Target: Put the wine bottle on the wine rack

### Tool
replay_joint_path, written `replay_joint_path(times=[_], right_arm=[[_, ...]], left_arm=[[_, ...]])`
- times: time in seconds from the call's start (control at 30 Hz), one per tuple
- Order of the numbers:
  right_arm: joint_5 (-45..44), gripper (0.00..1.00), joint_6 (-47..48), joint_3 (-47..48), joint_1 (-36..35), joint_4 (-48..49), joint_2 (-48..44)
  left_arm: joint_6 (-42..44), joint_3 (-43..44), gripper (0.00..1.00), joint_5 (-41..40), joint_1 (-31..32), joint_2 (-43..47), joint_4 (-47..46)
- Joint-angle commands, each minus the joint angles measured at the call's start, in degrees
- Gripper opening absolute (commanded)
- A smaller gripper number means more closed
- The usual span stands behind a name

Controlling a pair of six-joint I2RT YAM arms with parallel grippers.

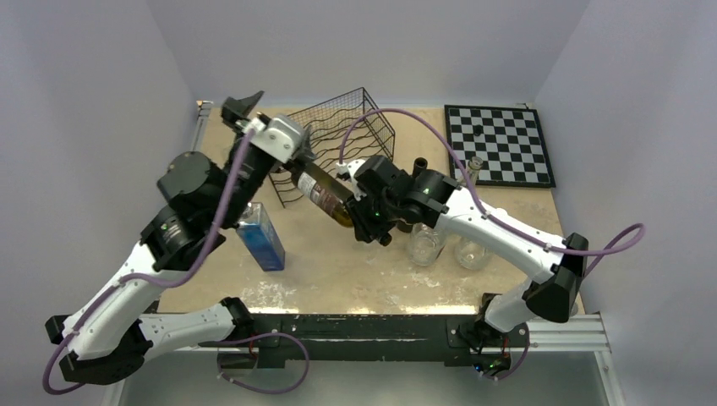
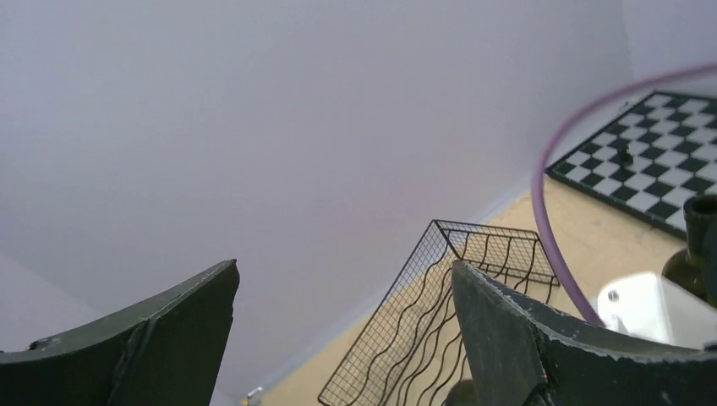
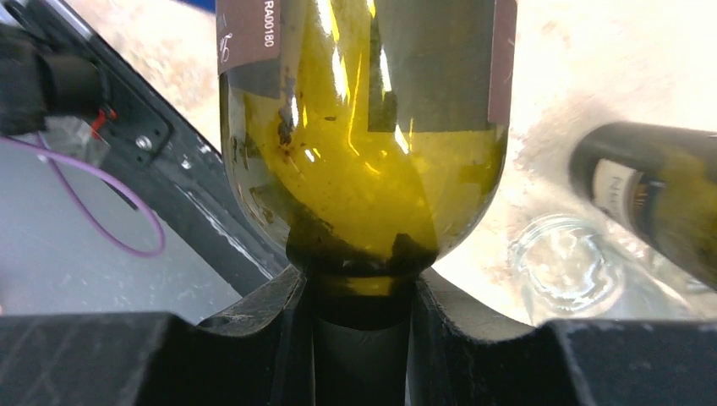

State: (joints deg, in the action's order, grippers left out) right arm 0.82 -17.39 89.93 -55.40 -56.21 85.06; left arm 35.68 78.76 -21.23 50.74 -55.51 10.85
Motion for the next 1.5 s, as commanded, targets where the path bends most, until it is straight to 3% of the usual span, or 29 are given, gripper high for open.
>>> replay_joint_path(times=[0.0, 0.3, 0.47, 0.97, 1.47], right_arm=[[-1.9, 0.00, -0.4, -2.9, -1.5, 14.0, -1.4], [-1.0, 0.00, 0.0, -6.9, -3.7, 14.7, 3.3], [-3.0, 0.00, -3.7, -7.0, -3.8, 16.7, 7.4], [-8.3, 0.00, -7.2, -9.8, -3.8, 29.1, 14.6], [-13.5, 0.00, -8.1, -6.7, -3.8, 41.1, 22.1]], left_arm=[[-15.2, 6.9, 0.99, -10.9, -0.1, 2.0, 10.7], [-19.4, 3.6, 0.99, -10.7, -0.2, 10.6, 11.9], [-23.7, 6.7, 1.00, -10.5, -0.2, 10.4, 19.2], [-32.5, 12.1, 0.99, -9.0, -0.2, 9.4, 29.7], [-40.0, 14.3, 0.99, -4.6, -0.2, 9.4, 34.0]])
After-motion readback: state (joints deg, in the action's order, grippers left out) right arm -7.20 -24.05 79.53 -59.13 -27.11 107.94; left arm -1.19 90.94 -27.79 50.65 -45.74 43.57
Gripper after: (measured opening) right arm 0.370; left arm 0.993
